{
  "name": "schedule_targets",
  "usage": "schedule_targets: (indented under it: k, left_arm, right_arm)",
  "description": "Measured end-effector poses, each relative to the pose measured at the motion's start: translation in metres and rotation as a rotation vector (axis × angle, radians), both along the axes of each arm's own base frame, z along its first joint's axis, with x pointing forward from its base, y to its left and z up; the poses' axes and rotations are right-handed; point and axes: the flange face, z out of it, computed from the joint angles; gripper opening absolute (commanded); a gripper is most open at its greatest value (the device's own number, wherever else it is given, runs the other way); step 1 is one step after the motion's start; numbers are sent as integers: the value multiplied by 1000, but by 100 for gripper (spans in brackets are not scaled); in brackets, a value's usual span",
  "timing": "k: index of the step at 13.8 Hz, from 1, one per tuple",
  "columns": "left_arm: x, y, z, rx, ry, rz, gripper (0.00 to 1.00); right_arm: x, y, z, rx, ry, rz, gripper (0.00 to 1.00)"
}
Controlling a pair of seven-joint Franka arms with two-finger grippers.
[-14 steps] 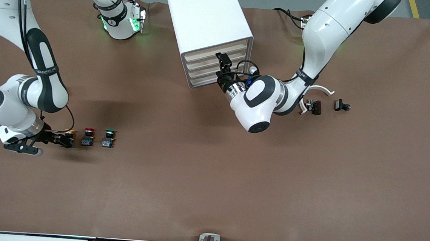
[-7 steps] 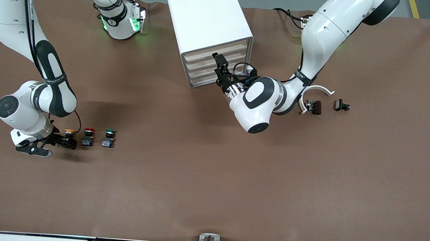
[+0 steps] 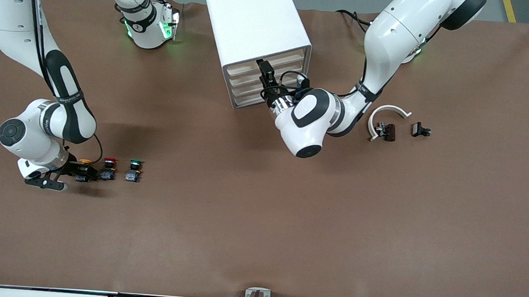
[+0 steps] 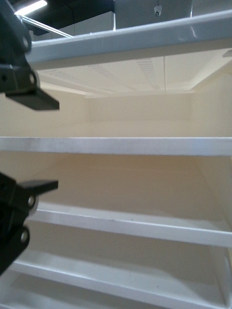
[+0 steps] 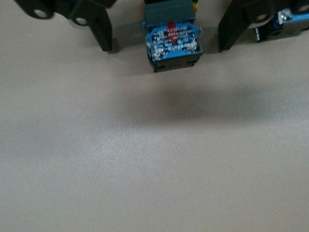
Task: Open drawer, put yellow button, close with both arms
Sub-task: 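Grasp the yellow-rimmed push button with the right gripper, then pull the drawer open with the left gripper while the right gripper lifts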
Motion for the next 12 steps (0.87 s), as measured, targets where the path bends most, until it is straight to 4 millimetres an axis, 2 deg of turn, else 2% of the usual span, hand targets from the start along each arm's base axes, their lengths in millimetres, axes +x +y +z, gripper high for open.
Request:
schedule_targets:
  k: [1, 2, 3, 4, 5, 9, 12]
  left_arm:
    - [-1, 0, -1, 1, 2, -1, 36]
    - [-1, 0, -3, 2, 5, -1, 28]
    - [-1, 0, -5, 4, 7, -1, 20]
    - [-1, 0, -6, 4, 9, -1, 5]
    - [-1, 0, -5, 1, 14, -1, 0]
    - [-1, -1, -4, -6, 16, -2, 0]
    - [-1, 0, -4, -5, 16, -1, 0]
  right_arm:
    - [-1, 1, -1, 3, 11, 0, 11]
    - [-1, 2, 0, 8, 19, 0, 0]
    - [0, 5, 3, 17, 25, -2, 0]
    - [1, 7, 7, 28, 35, -6, 0]
    - [1, 8, 10, 35, 48, -8, 0]
    - [13, 8, 30, 59, 89, -14, 0]
    - [21, 9, 53, 68, 92, -19, 0]
